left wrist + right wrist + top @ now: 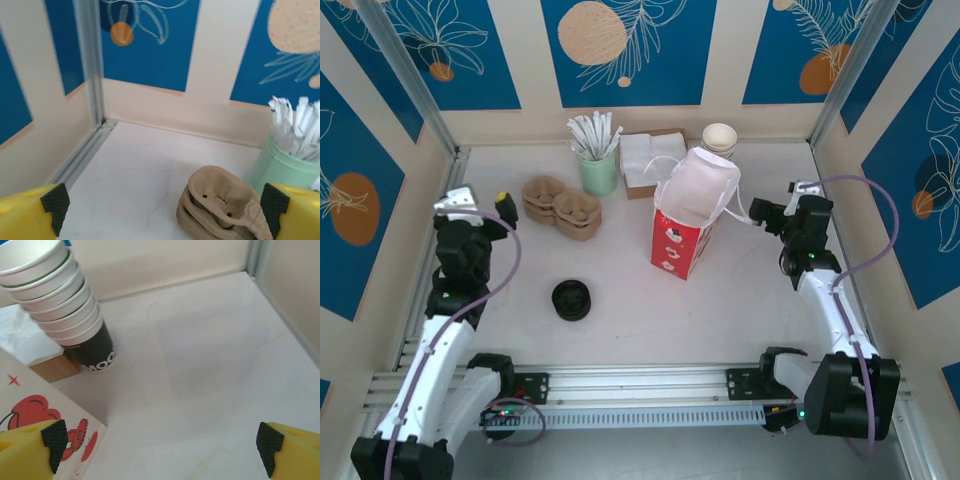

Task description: Pack the takeout coffee

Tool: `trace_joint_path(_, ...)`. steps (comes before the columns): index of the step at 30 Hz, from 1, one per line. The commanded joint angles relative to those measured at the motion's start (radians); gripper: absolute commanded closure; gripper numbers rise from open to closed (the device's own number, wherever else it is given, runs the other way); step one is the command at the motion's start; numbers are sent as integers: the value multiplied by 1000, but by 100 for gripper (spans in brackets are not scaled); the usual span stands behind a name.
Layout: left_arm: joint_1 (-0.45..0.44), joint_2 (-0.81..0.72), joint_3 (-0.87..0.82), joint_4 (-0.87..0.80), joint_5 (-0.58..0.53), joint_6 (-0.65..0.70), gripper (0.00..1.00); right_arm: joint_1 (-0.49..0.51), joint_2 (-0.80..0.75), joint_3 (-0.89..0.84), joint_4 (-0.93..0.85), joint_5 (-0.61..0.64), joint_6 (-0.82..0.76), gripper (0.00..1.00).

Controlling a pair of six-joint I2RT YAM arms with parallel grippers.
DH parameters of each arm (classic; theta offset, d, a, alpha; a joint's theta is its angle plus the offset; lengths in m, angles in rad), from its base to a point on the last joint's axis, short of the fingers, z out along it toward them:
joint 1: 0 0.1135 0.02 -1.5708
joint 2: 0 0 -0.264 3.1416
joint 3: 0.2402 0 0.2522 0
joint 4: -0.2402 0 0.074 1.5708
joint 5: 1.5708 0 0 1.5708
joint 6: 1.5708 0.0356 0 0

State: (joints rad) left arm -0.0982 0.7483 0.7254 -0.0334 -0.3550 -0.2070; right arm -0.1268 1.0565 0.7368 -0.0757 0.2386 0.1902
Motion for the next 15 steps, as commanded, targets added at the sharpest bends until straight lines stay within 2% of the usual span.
trace_joint_path(1, 9, 21, 117, -312, -62, -146, 1, -35, -9, 112, -197, 49, 29, 1)
trace_joint_path(4, 9, 64, 215, -413, -25, -187, 1, -66, 11, 209, -290, 99, 107, 0)
trace_joint_path(8, 9, 133, 344, -521, 105, -201, 1, -88, 86, 389, -400, 67, 327, 5)
trace_joint_path(10, 10, 161, 393, -559, 163, -195, 1, -89, 158, 508, -485, -15, 409, 5)
trace_joint_path(12, 9, 182, 432, -583, 227, -194, 1, -83, 251, 625, -541, -140, 415, 5)
trace_joint_path(15, 9, 188, 466, -606, 302, -189, 1, -46, 374, 762, -599, -203, 416, 7)
